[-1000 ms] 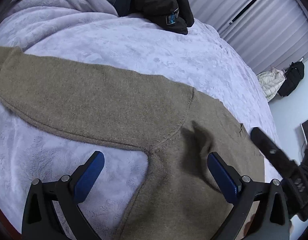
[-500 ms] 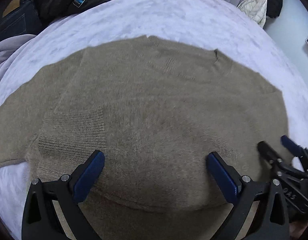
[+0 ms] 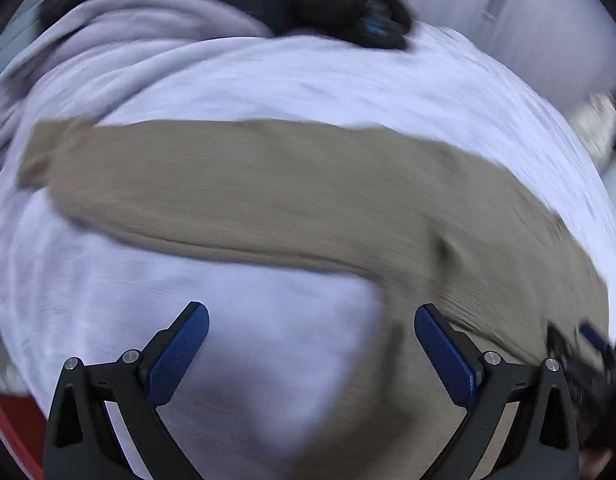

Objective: Fold small clothes
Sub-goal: 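Fold the held sleeve across the sweater body and release with the right gripper, then grasp the other sleeve cuff with the left gripper and lift it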

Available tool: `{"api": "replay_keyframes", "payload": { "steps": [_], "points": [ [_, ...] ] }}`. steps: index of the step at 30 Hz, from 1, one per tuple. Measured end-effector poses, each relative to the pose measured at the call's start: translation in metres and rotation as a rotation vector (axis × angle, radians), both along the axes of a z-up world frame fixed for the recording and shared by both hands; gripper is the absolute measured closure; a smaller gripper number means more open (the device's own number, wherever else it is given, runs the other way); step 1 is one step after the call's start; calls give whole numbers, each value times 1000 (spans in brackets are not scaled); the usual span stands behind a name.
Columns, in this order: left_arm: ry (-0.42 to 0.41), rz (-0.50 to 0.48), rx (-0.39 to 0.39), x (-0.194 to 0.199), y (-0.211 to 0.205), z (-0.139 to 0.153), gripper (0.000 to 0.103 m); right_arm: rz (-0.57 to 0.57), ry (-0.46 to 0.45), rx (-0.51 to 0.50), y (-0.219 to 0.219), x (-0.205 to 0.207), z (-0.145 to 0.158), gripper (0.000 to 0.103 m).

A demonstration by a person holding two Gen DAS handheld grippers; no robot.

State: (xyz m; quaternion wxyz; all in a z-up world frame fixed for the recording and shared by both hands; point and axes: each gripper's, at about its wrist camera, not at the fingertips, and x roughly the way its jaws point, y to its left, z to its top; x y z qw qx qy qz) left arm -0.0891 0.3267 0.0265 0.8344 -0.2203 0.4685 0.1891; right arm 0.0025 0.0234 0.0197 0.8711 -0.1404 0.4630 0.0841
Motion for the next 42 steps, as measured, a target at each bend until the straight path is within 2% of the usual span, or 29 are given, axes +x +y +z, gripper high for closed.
{"api": "replay_keyframes", "payload": {
  "steps": [2, 4, 6, 8, 12, 15, 16, 17, 18, 19, 21, 24, 28, 30, 32, 33, 36, 38, 40, 41, 42],
  "points": [
    [-9, 138, -72, -16, 57, -6, 0, 59, 0, 36, 17, -5, 1, 15],
    [-17, 242, -131, -29, 101, -15, 0, 59, -9, 18, 25, -7, -8, 15],
    [-22, 339, -190, -42, 141, -30, 0, 39, -19, 28, 22, -8, -15, 10],
    [-85, 368, -294, -50, 176, -45, 0, 24, -5, 69, 17, -5, -16, 8],
    [-195, 399, -359, -49, 220, -43, 0, 20, 1, 71, 19, -2, -18, 7],
    [-289, 455, -504, -55, 258, -54, 0, 19, -5, 64, 19, -1, -19, 7],
    [-310, 458, -530, -55, 266, -56, 1, 18, -4, 67, 19, -1, -18, 7],
    [-325, 452, -535, -53, 271, -55, 4, 18, -3, 69, 19, -1, -19, 7],
    [-324, 449, -512, -52, 275, -52, 28, 17, -3, 68, 19, -2, -18, 7],
    [-311, 435, -491, -50, 278, -50, 58, 17, -2, 65, 19, -2, -18, 7],
    [-299, 387, -518, -44, 283, -53, 82, 1, 10, 50, 19, -3, -13, 7],
    [-311, 371, -498, -52, 284, -53, 83, -13, -6, 84, 25, -9, 8, 7],
    [-390, 364, -478, -69, 281, -39, 83, 63, -74, 75, 62, -11, 38, 7],
    [-396, 360, -461, -75, 279, -34, 83, 105, -79, 65, 83, -7, 43, 7],
    [-386, 361, -393, -81, 271, -24, 84, 126, -64, 67, 100, -1, 43, 7],
    [-377, 359, -349, -83, 269, -19, 95, 135, -56, 75, 109, 1, 43, 7],
    [-375, 328, -314, -86, 264, -8, 95, 182, -26, 79, 144, 6, 38, 7],
    [-341, 314, -264, -83, 262, -6, 95, 225, -15, 44, 174, 10, 29, 7],
    [-310, 325, -284, -84, 266, -15, 95, 214, -20, -14, 196, 18, 19, 7],
    [-309, 331, -327, -87, 270, -22, 93, 205, -22, -39, 207, 22, 14, 7],
    [-310, 346, -367, -93, 273, -30, 70, 200, -18, -57, 216, 25, 8, 7]
  ]
}}
